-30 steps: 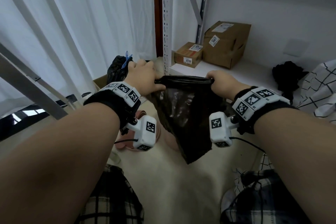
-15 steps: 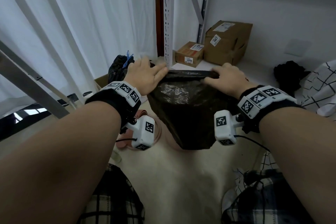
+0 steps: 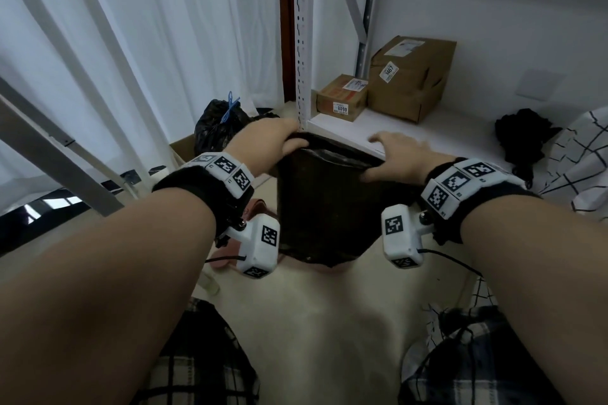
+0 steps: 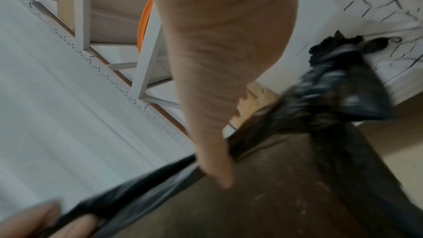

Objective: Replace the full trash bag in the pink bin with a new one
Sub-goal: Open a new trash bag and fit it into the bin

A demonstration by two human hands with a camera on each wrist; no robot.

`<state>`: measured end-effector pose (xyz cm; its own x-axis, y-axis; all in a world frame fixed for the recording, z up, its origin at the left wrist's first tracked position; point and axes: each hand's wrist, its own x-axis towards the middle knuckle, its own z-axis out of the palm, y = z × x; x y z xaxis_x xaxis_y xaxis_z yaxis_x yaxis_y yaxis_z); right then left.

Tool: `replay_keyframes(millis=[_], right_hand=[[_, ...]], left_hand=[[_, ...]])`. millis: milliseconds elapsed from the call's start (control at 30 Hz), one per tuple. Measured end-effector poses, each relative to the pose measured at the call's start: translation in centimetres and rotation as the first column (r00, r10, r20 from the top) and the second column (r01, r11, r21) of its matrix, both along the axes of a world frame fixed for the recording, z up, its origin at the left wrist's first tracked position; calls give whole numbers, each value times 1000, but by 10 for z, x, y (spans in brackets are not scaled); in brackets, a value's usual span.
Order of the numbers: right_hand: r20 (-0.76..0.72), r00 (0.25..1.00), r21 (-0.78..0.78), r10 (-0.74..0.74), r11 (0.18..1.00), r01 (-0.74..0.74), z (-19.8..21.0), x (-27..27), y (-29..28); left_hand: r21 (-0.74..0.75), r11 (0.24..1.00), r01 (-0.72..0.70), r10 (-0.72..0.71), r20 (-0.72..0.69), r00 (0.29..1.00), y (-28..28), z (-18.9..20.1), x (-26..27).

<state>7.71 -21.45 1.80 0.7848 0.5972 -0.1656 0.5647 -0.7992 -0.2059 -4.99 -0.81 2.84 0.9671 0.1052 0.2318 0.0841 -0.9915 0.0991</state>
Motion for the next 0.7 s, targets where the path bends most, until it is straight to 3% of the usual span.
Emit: replay_keyframes(millis=[67,133,267,333,400,467,533,700], right_hand=[[-184,966,259,181,957,-130,9,-18,15],[-225,928,376,297,905,-199,12,-28,29],[-99,968,191,230,959,-208,8,-25,35],[-32,989,72,146,987,-143,2,-14,27],[4,995,46,95,994,-95,-1,-4,16],[23,996,100,81,992,-83,0,3,8],[55,990,201,127,970,-136,2,6,6],[132,950,361,283,879,-312,10,-8,23]], left_hand=[[15,997,81,-81,-2,997,-16,4,6],[81,992,96,-99,35,995,-25,7,11],[255,965,67,-98,110,989,-14,4,14],[308,951,-26,-8,108,994,-1,-2,9],[329,932,-154,151,35,988,10,-10,1],[309,919,-243,279,-75,957,14,-13,-4],[228,937,-263,301,-149,942,10,-11,-3],[-41,999,-13,1,-282,959,-12,-8,13]])
